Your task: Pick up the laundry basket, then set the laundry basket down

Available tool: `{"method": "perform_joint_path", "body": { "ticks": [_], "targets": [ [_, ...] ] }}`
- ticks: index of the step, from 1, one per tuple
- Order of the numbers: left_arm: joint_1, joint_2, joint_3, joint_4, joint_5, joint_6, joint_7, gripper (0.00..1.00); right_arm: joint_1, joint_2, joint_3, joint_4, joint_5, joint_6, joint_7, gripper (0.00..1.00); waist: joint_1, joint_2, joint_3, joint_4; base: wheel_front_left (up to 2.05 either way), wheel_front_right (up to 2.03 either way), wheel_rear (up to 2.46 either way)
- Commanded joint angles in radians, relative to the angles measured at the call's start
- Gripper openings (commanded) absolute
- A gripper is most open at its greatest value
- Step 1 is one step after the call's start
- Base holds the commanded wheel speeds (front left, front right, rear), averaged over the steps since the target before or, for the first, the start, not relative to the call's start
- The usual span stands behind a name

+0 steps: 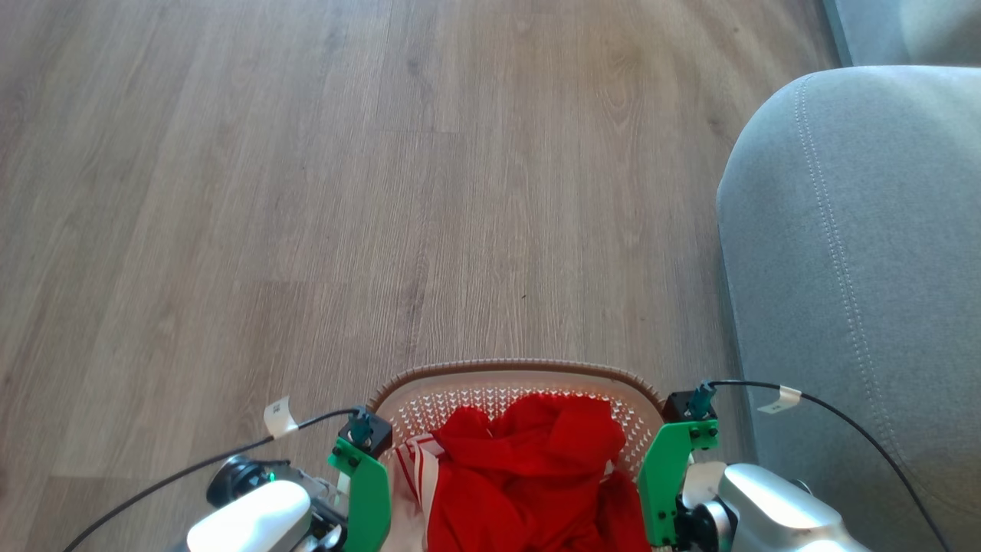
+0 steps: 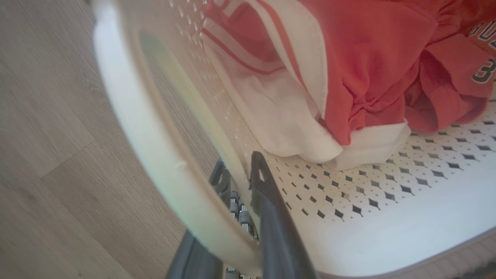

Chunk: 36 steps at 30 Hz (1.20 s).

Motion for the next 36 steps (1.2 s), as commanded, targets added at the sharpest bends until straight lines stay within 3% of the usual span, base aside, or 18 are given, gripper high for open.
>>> {"method": "perform_joint_path", "body": {
  "ticks": [1, 36],
  "targets": [
    [0.006, 0.001, -0.017, -0.048, 0.025, -0.024, 0.018, 0.0, -0.042, 0.036, 0.001, -0.075, -0.015, 0.017, -0.02, 0.0, 0.0001, 0.0001, -0.001, 0.0, 0.0, 0.0, 0.0],
    [0.004, -0.002, -0.017, -0.052, 0.021, -0.018, 0.017, 0.0, -0.028, 0.036, -0.036, -0.101, -0.054, 0.017, 0.002, 0.0, 0.0001, 0.0001, -0.002, -0.002, 0.0, 0.0, 0.0]
  ]
}}
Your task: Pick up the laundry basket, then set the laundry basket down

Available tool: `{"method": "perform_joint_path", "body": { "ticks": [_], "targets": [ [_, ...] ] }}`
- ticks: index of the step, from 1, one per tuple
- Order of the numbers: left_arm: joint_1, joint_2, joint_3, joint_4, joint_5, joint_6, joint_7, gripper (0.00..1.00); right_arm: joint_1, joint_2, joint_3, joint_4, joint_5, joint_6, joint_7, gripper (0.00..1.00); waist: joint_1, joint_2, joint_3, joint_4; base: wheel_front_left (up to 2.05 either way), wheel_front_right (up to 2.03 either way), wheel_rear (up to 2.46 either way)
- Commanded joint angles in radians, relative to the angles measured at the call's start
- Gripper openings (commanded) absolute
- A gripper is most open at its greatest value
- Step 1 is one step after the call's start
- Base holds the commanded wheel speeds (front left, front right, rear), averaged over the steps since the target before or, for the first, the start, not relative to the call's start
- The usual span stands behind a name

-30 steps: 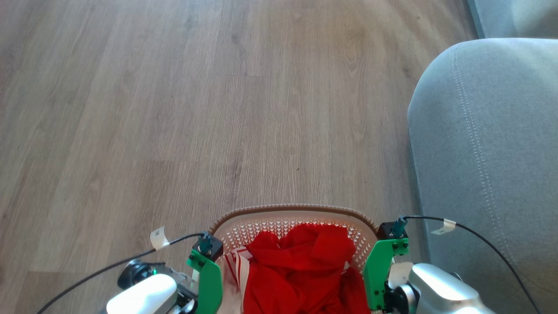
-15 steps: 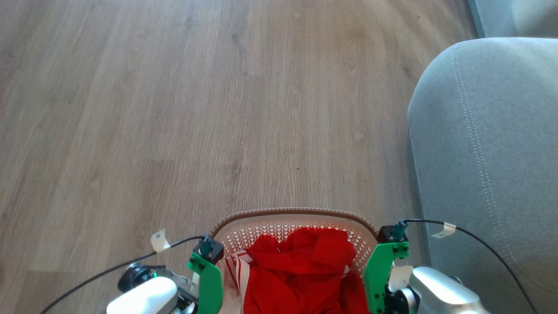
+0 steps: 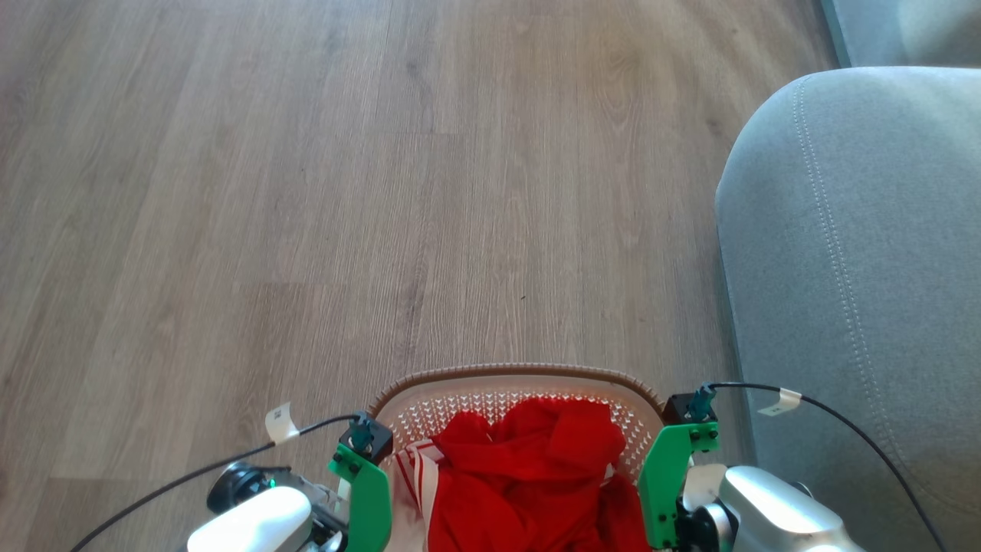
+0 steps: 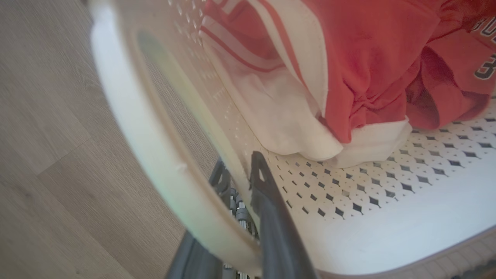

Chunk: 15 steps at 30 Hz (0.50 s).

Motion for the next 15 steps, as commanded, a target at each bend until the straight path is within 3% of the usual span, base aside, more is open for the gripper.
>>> {"method": "perform_joint_path", "body": {
  "ticks": [1, 15],
  "targets": [
    [-0.008, -0.007, -0.017, -0.041, 0.022, -0.026, 0.008, 0.0, -0.046, 0.036, 0.005, -0.08, -0.01, 0.017, -0.016, 0.0, 0.0, 0.0, -0.001, 0.0, 0.0, 0.0, 0.0],
    [-0.006, -0.011, -0.017, -0.035, 0.023, -0.025, 0.003, 0.0, -0.036, 0.036, -0.008, -0.086, -0.027, 0.017, -0.013, 0.0, 0.0, 0.0, 0.004, -0.002, 0.0, 0.0, 0.0]
  ]
}}
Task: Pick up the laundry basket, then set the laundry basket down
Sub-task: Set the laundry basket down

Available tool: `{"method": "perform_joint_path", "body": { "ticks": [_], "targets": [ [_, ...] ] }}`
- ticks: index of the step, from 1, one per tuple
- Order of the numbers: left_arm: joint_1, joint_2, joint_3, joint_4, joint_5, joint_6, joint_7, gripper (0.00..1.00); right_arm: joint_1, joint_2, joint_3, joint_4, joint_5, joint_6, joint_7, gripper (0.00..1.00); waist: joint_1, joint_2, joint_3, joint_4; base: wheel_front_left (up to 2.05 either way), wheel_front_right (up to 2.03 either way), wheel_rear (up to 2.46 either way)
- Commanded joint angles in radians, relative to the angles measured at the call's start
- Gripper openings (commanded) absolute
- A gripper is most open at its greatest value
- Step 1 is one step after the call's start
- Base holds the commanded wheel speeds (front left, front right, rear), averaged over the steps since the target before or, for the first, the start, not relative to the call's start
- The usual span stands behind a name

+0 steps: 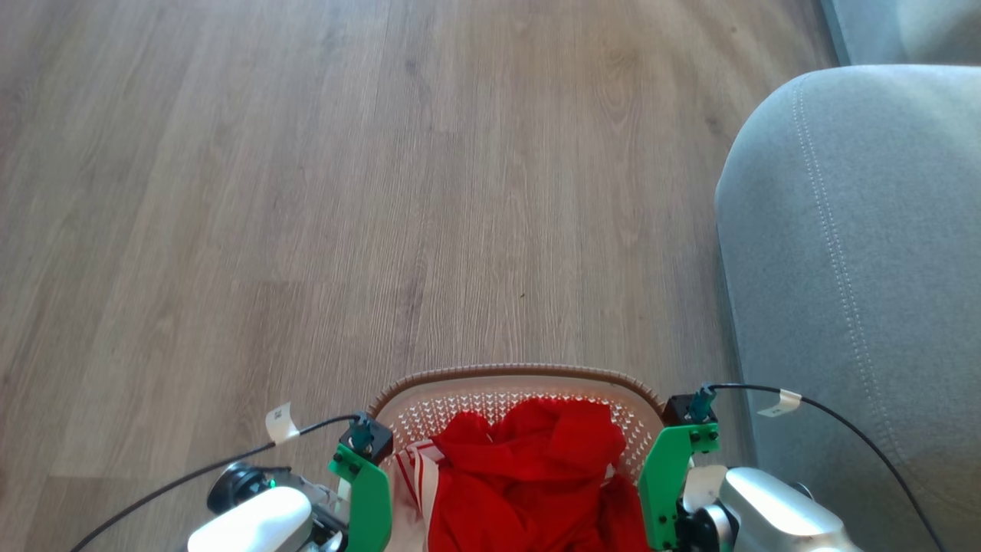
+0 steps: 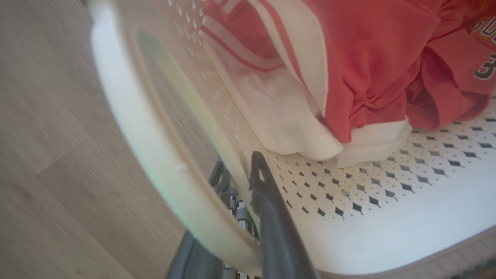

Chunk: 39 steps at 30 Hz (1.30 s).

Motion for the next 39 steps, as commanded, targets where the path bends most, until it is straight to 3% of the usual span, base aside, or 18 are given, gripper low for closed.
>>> {"method": "perform_joint_path", "body": {
  "ticks": [1, 19, 39],
  "targets": [
    [-0.007, -0.011, -0.017, -0.037, 0.023, -0.025, 0.003, 0.0, -0.044, 0.037, 0.003, -0.075, -0.014, 0.017, -0.019, 0.0, 0.0, -0.0001, 0.008, 0.0, 0.0, 0.0, 0.0],
    [-0.05, -0.054, -0.015, 0.003, 0.046, -0.023, -0.038, 0.0, -0.072, 0.037, -0.039, -0.073, -0.079, 0.017, -0.047, 0.0, 0.0, -0.0001, 0.136, -0.003, 0.0, 0.0, 0.0],
    [-0.277, -0.225, 0.03, 0.264, 0.093, -0.041, -0.24, 0.0, -0.207, 0.009, -0.096, -0.123, -0.195, 0.017, -0.259, 0.0, 0.0, -0.0001, 0.487, 0.007, 0.0, 0.0, 0.0]
  ]
}}
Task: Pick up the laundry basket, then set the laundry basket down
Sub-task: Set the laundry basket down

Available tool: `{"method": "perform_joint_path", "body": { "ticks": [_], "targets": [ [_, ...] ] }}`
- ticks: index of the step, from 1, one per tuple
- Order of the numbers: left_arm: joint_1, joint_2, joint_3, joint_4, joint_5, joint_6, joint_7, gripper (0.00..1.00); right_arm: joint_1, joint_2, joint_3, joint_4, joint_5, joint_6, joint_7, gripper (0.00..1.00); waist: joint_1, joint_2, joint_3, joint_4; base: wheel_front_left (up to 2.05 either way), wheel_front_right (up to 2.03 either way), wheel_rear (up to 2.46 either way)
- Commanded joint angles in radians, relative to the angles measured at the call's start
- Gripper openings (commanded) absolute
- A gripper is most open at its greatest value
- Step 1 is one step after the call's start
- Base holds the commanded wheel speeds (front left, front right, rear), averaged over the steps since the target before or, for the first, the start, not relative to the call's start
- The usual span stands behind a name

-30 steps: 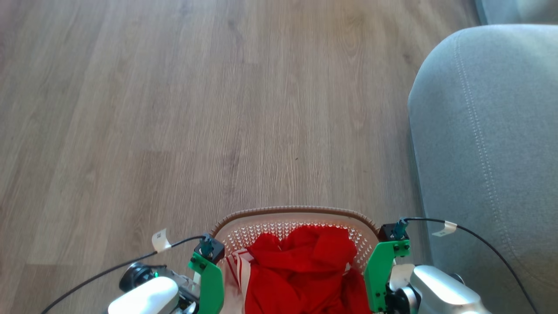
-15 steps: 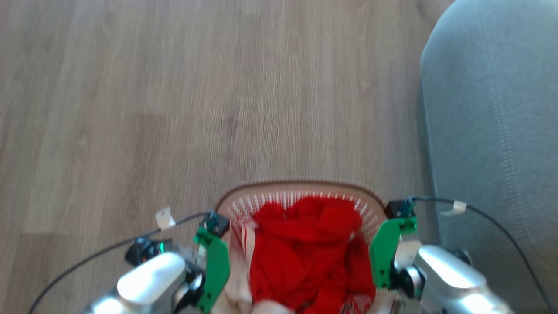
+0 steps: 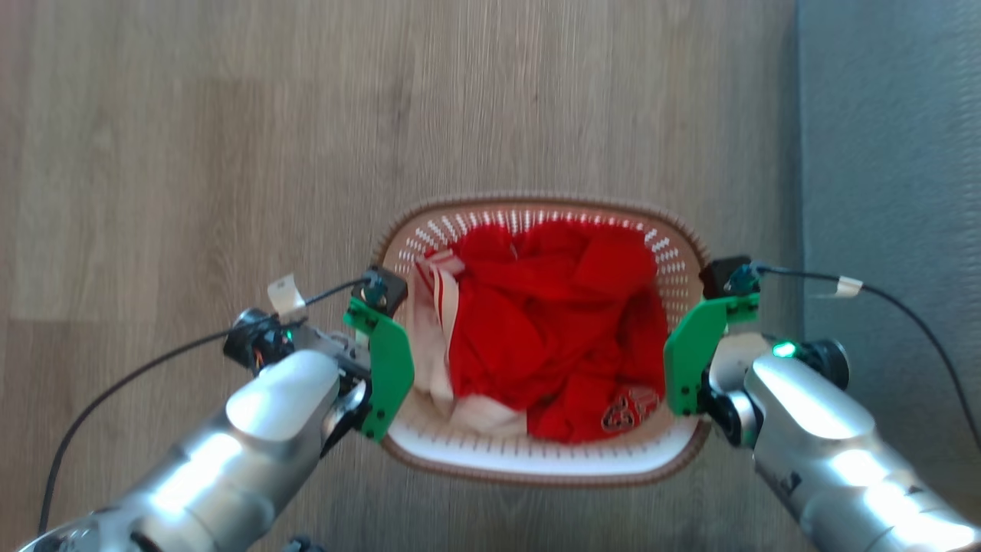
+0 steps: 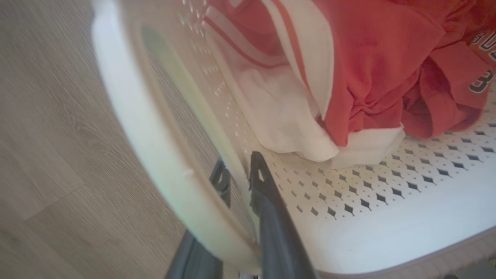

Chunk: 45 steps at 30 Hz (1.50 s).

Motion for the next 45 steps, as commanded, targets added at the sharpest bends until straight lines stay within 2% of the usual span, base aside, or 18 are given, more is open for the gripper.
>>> {"method": "perform_joint_path", "body": {
  "ticks": [1, 6, 12, 19, 26, 45],
  "targets": [
    [-0.016, -0.044, -0.012, -0.021, 0.026, -0.033, -0.012, 0.0, -0.04, 0.053, 0.027, -0.079, -0.018, 0.017, -0.04, 0.0, -0.0001, -0.0001, 0.059, 0.003, 0.0, 0.0, 0.0],
    [-0.068, -0.084, -0.007, 0.067, 0.019, -0.044, -0.062, 0.0, -0.062, 0.061, -0.004, -0.087, 0.031, 0.017, -0.095, 0.0, -0.0001, -0.0001, 0.144, 0.01, 0.0, 0.0, 0.0],
    [-0.124, -0.107, -0.008, 0.14, 0.007, -0.052, -0.113, 0.0, -0.11, 0.051, 0.022, -0.041, -0.003, 0.017, -0.145, 0.0, -0.0001, -0.0001, 0.227, 0.021, 0.0, 0.0, 0.0],
    [-0.158, -0.11, -0.025, 0.129, -0.004, -0.053, -0.15, 0.0, -0.162, 0.055, 0.041, 0.031, -0.017, 0.017, -0.172, 0.0, -0.0001, -0.0001, 0.293, 0.032, 0.0, 0.0, 0.0],
    [-0.174, -0.11, -0.039, 0.111, -0.014, -0.037, -0.169, 0.0, -0.196, 0.06, 0.052, 0.087, -0.019, 0.017, -0.201, 0.0, -0.0001, -0.0001, 0.325, 0.039, 0.0, 0.0, 0.0],
    [-0.2, -0.11, -0.058, 0.114, -0.041, -0.032, -0.179, 0.0, -0.245, 0.073, 0.085, 0.21, -0.006, 0.017, -0.233, 0.0, -0.0001, -0.0001, 0.358, 0.053, 0.0, 0.0, 0.0]
  ]
}}
